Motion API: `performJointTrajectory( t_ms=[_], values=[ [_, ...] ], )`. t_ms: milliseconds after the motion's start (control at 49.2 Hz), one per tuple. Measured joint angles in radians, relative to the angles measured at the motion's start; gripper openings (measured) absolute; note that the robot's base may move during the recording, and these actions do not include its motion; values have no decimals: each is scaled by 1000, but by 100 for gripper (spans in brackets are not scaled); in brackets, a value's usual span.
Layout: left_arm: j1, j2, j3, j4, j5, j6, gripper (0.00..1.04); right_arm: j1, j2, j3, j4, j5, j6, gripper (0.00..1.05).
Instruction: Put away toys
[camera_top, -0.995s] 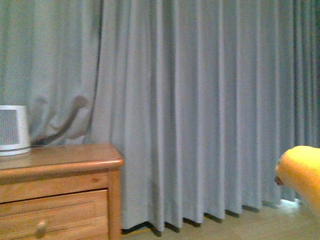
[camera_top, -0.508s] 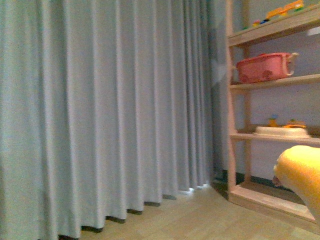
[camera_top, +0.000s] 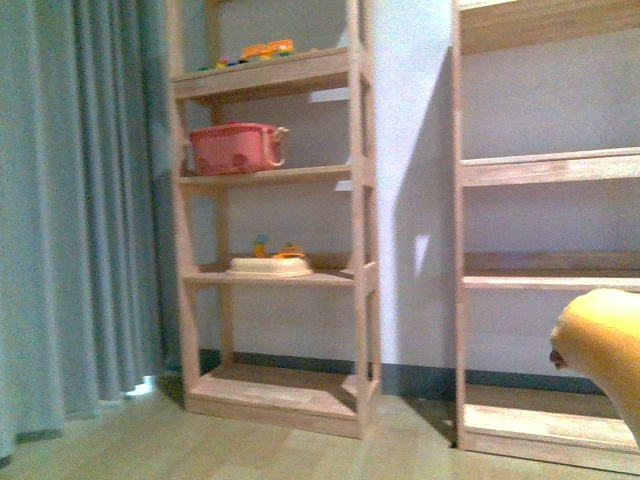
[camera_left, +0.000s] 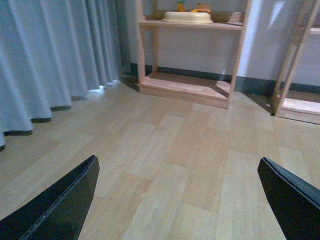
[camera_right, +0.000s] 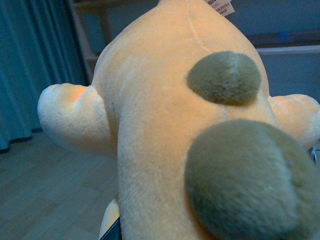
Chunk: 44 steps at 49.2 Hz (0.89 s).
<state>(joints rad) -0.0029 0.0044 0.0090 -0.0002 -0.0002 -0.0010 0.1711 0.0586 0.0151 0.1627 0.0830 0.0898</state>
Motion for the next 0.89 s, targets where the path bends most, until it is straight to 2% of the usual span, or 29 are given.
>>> performJointTrajectory(
  t_ms=[894],
  values=[
    [0,0,0,0,1,0,99,-2,-2,0,0,-1,0,20]
  ],
)
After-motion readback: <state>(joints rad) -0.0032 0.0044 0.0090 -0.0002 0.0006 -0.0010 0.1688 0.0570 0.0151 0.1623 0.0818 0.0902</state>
